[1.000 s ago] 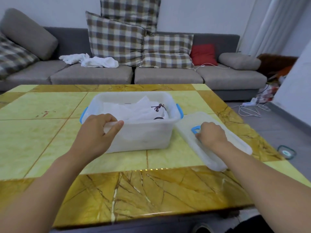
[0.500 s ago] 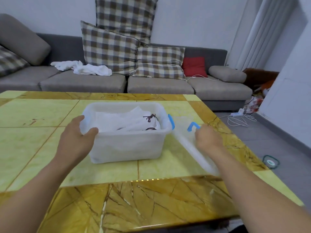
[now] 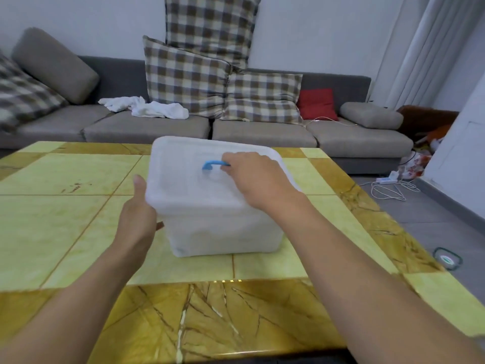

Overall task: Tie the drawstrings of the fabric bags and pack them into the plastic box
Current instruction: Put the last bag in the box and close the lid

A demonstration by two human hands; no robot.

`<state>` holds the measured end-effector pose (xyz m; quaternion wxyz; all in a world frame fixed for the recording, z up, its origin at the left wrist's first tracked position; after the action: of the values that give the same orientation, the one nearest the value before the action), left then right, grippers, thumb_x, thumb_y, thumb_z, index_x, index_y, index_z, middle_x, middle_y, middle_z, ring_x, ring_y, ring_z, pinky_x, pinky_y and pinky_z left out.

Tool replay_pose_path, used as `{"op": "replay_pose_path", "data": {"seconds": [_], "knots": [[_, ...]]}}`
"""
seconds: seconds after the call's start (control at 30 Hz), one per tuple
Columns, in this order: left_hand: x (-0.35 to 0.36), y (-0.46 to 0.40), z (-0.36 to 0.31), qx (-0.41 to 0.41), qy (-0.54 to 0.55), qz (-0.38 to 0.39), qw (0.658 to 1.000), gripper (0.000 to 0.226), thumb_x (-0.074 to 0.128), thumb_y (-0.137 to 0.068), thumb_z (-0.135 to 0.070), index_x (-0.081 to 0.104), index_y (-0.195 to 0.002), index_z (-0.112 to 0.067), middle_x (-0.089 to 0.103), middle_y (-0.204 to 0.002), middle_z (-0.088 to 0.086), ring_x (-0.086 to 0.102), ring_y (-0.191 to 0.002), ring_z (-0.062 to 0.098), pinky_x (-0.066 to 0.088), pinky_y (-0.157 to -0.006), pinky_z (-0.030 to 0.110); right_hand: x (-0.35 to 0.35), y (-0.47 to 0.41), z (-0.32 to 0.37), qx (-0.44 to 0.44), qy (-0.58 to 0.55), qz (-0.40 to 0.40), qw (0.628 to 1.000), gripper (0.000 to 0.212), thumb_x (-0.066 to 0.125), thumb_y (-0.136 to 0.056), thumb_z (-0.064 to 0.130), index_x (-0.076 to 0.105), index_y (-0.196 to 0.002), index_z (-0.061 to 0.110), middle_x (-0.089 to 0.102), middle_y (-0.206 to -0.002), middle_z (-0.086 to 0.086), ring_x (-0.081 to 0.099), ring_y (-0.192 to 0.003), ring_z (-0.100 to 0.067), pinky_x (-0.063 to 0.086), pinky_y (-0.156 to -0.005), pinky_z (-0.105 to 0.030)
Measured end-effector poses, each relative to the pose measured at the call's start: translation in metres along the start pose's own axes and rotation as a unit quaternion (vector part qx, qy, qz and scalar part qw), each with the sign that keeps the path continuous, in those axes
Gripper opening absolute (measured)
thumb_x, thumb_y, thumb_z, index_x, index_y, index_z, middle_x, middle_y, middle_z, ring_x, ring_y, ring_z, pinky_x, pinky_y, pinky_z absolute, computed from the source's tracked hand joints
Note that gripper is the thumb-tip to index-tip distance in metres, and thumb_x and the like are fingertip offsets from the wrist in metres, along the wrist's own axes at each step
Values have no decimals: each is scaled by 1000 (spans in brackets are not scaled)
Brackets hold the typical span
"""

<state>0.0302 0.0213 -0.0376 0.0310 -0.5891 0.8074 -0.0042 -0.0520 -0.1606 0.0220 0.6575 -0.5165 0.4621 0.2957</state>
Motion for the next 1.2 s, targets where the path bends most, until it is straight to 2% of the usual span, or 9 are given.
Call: {"op": "replay_pose_path", "data": {"seconds": [0.1,0.27,0.4,0.5,0.67,0.83,0.9,1.07,1.2], "knots": [[-7,-7,-3,-67,85,-17,994,65,28,-96,-71,70,-99,-22,73,-96,1,67,-95,17,55,-86,45,14,-8,-9,36,40,24,998,18,38,-107,33,49,-95,27,49,-87,0,47,-77,-27,31,-63,-36],[-12,-13,10,47,-173,-5,984,48,58,-88,-53,59,-126,-25,67,-107,-6,66,-99,18,56,-91,48,34,-8,-11,76,-180,113,974,22,52,-97,45,60,-105,27,62,-112,4,58,-101,-22,47,-81,-38],[-16,-22,11,44,-164,-46,984,28,50,-91,-31,63,-114,-20,68,-92,-10,66,-92,22,55,-89,50,21,3,-29,75,-379,37,922,20,61,-93,27,70,-111,27,67,-122,12,63,-109,-11,51,-98,-37],[-12,-22,11,81,-200,-54,975,25,46,-94,-25,64,-109,-15,67,-87,-2,62,-82,22,51,-70,38,21,17,-56,155,-128,-89,976,29,55,-96,36,67,-120,25,68,-121,8,62,-111,-19,50,-94,-39],[-9,-26,10,85,-226,-64,968,28,43,-92,-23,52,-74,-3,50,-71,9,48,-65,30,40,-57,43,37,28,-96,284,-260,81,919,51,46,-99,34,46,-149,26,47,-153,5,46,-136,-24,40,-106,-36],[-21,-41,12,-22,-118,-114,986,17,68,-79,-34,68,-77,-17,66,-100,3,59,-92,30,50,-81,40,38,40,-99,335,-451,63,825,37,53,-99,46,57,-135,41,56,-129,16,57,-105,-15,56,-87,-40],[-22,-42,16,-96,-35,-97,990,26,73,-82,-34,71,-103,-20,64,-120,2,57,-108,29,49,-97,45,45,39,-98,363,-488,18,794,34,53,-100,45,62,-131,36,61,-127,11,61,-105,-16,58,-82,-38],[-6,-34,26,-153,107,-60,981,47,63,-92,-26,52,-132,-6,65,-119,8,67,-93,22,56,-67,32,59,39,-96,447,-620,-28,645,28,68,-91,18,62,-115,4,69,-107,-9,69,-89,-26,59,-72,-37],[-7,-36,22,-93,79,-119,985,10,68,-88,-18,64,-86,-9,63,-89,5,61,-78,23,51,-70,33,54,38,-98,443,-473,-117,753,14,69,-74,15,55,-73,11,49,-71,-5,41,-61,-23,38,-58,-32]]}}
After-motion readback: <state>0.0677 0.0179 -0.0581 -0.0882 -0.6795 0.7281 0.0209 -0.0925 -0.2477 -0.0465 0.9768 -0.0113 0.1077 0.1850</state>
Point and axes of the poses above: each hand's wrist, its own y-axis away from the middle knuckle, its own x-axis out of the palm, z = x × y, the point moved 3 cm from there along -y, towards the middle knuckle
